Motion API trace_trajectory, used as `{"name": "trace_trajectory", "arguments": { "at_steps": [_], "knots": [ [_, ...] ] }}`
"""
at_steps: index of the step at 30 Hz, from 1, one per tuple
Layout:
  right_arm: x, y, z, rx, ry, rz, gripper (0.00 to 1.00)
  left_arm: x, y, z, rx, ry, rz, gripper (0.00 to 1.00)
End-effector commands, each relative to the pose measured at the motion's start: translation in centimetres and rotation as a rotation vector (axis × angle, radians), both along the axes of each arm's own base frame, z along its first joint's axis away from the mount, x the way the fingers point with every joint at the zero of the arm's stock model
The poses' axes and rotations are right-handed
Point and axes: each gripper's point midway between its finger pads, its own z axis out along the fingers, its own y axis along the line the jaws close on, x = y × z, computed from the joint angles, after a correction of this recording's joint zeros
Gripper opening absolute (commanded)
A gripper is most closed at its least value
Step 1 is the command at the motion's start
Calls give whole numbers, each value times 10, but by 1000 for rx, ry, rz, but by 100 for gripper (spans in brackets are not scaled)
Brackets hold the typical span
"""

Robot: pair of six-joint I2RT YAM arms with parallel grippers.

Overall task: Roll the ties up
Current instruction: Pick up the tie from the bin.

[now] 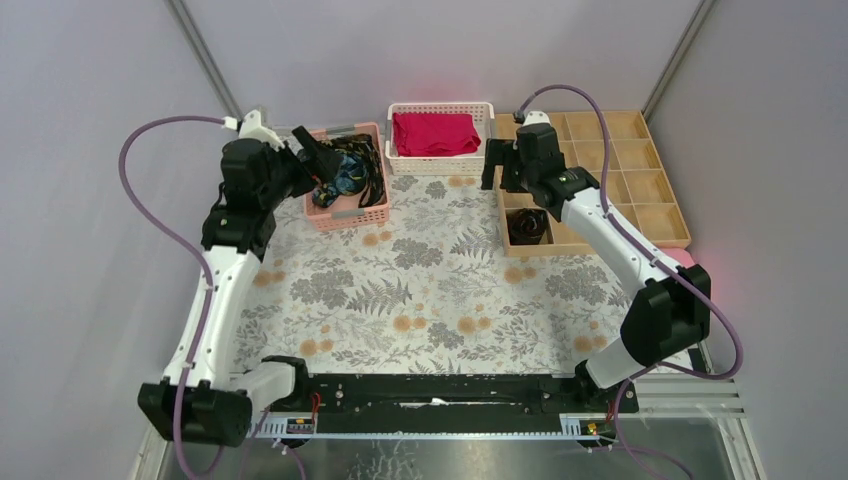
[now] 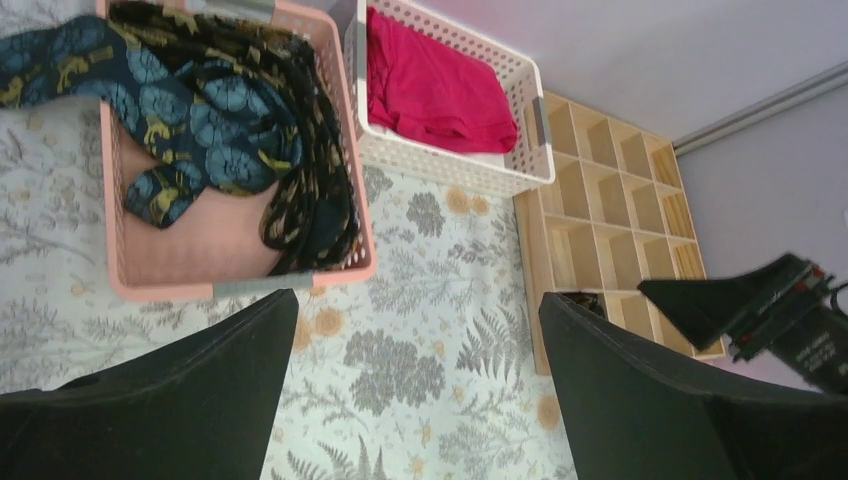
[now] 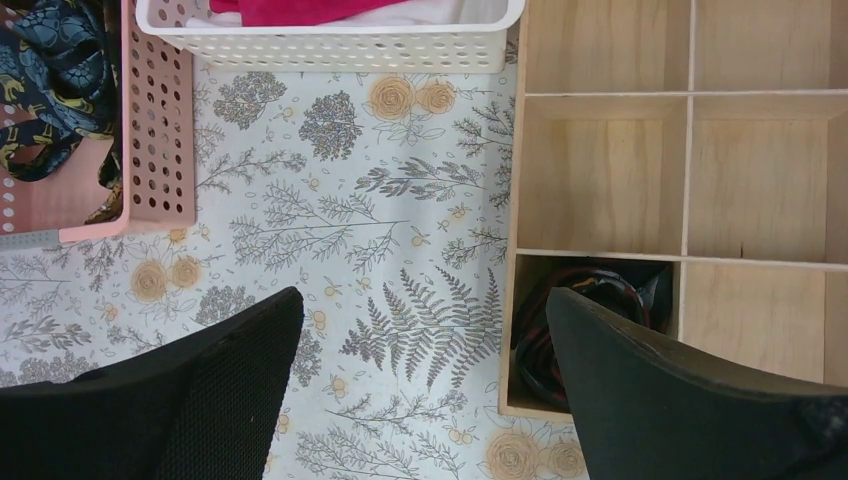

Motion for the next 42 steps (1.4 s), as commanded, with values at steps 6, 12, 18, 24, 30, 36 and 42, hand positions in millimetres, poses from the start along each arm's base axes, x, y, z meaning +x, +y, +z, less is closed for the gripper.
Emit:
{"name": "trace_trajectory", "arguments": {
  "at_steps": [6,12,18,24,30,36,42],
  "knots": [
    [-13,-14,6,41,-57,-77,100,80,43,-34,141,132,228,99],
    [-25,-10,-4,60,-15,-42,100,134,42,-103,144,293,250,93],
    [-28,-14,-12,51,-21,-47,100,170,48,-150,192,375,289,84],
    [-24,-15,-20,31,-12,-51,100,196,42,-187,253,414,297,82],
    [-23,-20,-28,0,-1,-70,100,215,37,-223,293,459,294,79],
    [-22,-25,-33,-26,6,-87,100,214,41,-250,313,509,324,74],
    [-23,-27,-38,-40,18,-92,100,216,45,-267,344,535,326,67]
  ]
}}
